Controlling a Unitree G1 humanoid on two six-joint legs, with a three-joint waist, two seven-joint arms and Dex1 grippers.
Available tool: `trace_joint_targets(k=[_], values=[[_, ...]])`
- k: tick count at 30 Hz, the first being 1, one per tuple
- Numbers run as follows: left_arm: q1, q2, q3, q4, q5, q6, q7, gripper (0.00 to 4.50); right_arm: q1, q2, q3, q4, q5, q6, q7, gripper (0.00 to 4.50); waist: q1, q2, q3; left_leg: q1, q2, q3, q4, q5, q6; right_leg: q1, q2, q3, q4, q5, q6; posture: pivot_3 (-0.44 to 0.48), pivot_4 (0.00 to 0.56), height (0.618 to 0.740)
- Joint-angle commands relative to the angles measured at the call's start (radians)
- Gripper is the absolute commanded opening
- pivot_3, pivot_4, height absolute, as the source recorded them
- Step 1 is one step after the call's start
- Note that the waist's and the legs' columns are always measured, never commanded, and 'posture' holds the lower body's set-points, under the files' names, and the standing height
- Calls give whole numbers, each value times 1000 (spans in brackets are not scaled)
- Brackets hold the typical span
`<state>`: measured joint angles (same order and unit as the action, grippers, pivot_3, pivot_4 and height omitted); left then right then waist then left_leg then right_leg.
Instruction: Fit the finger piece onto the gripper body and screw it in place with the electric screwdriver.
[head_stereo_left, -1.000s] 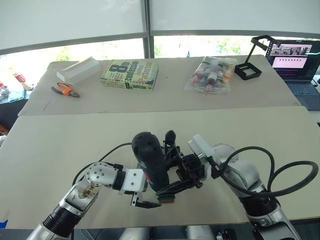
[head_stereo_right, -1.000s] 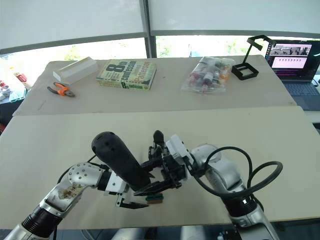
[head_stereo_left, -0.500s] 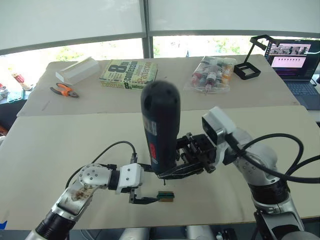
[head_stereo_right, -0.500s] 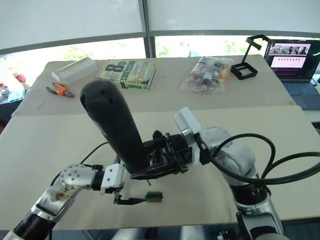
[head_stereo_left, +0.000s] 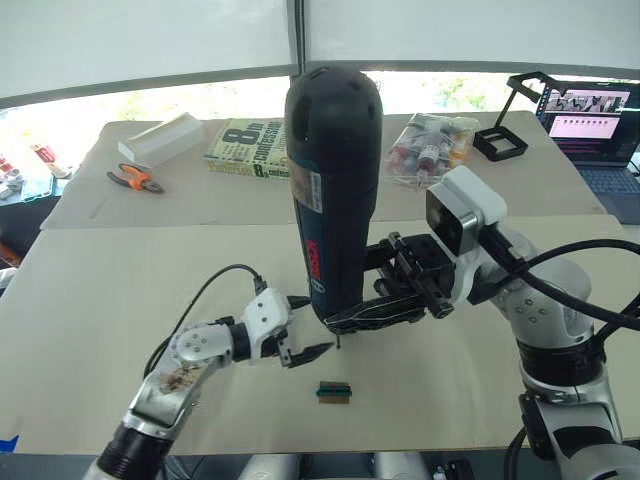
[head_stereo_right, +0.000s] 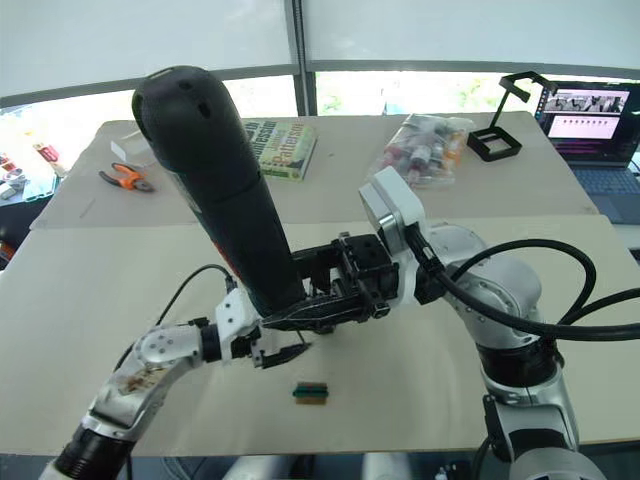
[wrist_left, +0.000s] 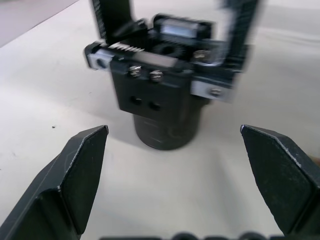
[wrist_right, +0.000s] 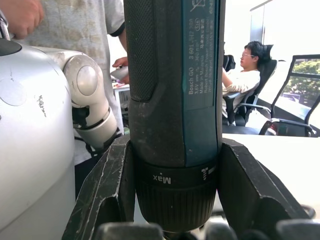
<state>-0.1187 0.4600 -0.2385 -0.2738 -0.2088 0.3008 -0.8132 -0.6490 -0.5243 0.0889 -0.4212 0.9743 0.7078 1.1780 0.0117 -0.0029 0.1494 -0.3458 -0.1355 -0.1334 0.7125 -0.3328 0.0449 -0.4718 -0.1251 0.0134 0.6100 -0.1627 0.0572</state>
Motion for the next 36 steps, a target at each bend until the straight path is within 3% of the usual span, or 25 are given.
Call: trace_joint_targets(k=[1, 5, 10, 13, 16, 23, 27, 28, 32, 36], values=[[-42, -36, -46, 57, 52, -57, 24, 4500, -19, -4, -39, -21, 32, -7, 1, 1879, -1, 0, 0, 0, 0, 0, 0, 0, 0, 0, 0, 0, 0, 0, 0, 0, 150, 740], [-105, -103, -61, 164, 63, -96, 35, 4500, -22, -8, -40, -13, 17, -14, -6, 1879, 0, 0, 0, 0, 0, 0, 0, 0, 0, 0, 0, 0, 0, 0, 0, 0, 150, 740], [-155, -81, -88, 248, 44, -203, -119, 2333, -31, -22, -48, -1, -1, -22, 1, 1879, -1, 0, 0, 0, 0, 0, 1, 0, 0, 0, -1, 0, 0, 0, 0, 0, 150, 740], [-268, -80, -125, 358, 37, -300, -270, 2331, -37, -35, -56, -9, 1, -24, 2, 1879, 1, 0, 0, 0, 0, 0, 1, 0, 0, 0, -1, 0, 0, 0, 0, 0, 150, 740], [-380, -118, -126, 513, 49, -358, -318, 2331, -44, -39, -62, -14, 9, -18, -3, 1879, 3, -1, 0, -2, -1, 0, 2, 0, 1, 0, -2, -1, 0, 1, 1, 0, 150, 740], [-517, -181, -123, 772, 93, -439, -366, 2331, -62, -32, -66, -25, 36, 2, -32, 1879, -4, -1, 0, -4, -3, 1, 5, -1, 3, 0, -4, -1, -1, 2, 3, 0, 150, 740], [-504, -157, -109, 779, 110, -462, -365, 4299, -70, -22, -62, -24, 44, 9, -50, 1879, -6, -1, 0, -4, -3, 0, 5, -1, 3, 0, -4, -1, -1, 2, 3, 0, 150, 740], [-492, -148, -103, 763, 113, -459, -353, 4500, -71, -20, -61, -24, 44, 10, -53, 1879, -5, -1, 0, -4, -3, 0, 5, -1, 2, -1, -4, -1, -1, 2, 3, 0, 150, 740], [-391, -122, -80, 604, 105, -393, -290, 4500, -69, -14, -57, -19, 41, 6, -52, 1879, -10, -1, 0, -3, -3, 0, 4, -1, 3, -1, -4, -1, 0, 2, 3, 0, 150, 740], [-288, -176, -65, 456, 110, -276, -140, 4500, -65, -4, -49, -10, 27, -4, -49, 1879, -8, -1, 0, -4, -3, 0, 4, -1, 3, -1, -4, -1, 0, 2, 3, 0, 150, 740]])
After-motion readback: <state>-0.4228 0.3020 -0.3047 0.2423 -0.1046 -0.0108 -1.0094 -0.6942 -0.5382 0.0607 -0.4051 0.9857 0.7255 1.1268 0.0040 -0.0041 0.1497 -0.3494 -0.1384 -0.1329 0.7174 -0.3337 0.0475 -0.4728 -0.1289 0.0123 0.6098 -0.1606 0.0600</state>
